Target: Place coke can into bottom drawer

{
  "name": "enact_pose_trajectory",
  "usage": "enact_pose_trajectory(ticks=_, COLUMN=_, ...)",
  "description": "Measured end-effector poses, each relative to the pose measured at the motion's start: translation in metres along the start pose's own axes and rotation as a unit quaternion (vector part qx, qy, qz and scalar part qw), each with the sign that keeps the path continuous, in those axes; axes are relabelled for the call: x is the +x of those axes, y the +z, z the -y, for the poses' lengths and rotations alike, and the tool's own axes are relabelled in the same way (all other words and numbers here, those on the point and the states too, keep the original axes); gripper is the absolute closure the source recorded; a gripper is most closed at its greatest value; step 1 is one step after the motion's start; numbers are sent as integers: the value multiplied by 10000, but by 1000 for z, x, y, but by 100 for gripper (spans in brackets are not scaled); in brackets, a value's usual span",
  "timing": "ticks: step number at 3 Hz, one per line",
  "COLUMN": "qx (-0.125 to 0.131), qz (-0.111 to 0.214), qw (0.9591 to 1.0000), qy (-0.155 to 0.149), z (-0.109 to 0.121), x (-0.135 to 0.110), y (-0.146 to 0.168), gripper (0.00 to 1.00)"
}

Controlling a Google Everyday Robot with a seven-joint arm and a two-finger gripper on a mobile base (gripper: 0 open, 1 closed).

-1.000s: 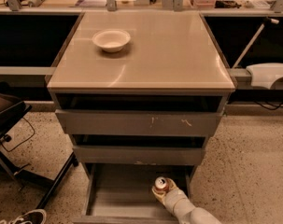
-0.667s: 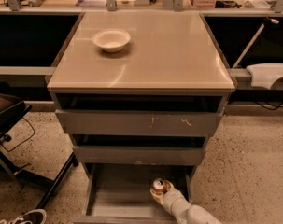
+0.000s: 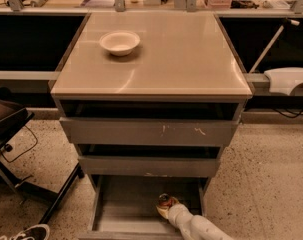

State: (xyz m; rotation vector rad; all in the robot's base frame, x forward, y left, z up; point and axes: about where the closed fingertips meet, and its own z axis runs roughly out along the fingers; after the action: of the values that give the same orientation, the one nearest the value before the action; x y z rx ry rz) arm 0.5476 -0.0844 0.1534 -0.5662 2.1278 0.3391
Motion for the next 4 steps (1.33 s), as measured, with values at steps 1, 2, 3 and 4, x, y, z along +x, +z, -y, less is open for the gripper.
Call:
enact_pose_trajectory(ticks=1, qx=9, qz=-9, qw=10000, qy=3, z=1, x=-3, y=0, gripper=81)
enact_pose_trajectory(ticks=2, qx=9, qz=-9, qw=10000, qy=3, z=1, x=-3, y=0, gripper=58)
enact_pose_trajectory(ticks=3, qx=9, qz=-9, qw=10000, qy=3, z=1, x=-3, y=0, gripper=35)
enact_pose_trajectory(ticks=4, qx=9, qz=-9, qw=10000, qy=3, z=1, x=-3, y=0, gripper=11)
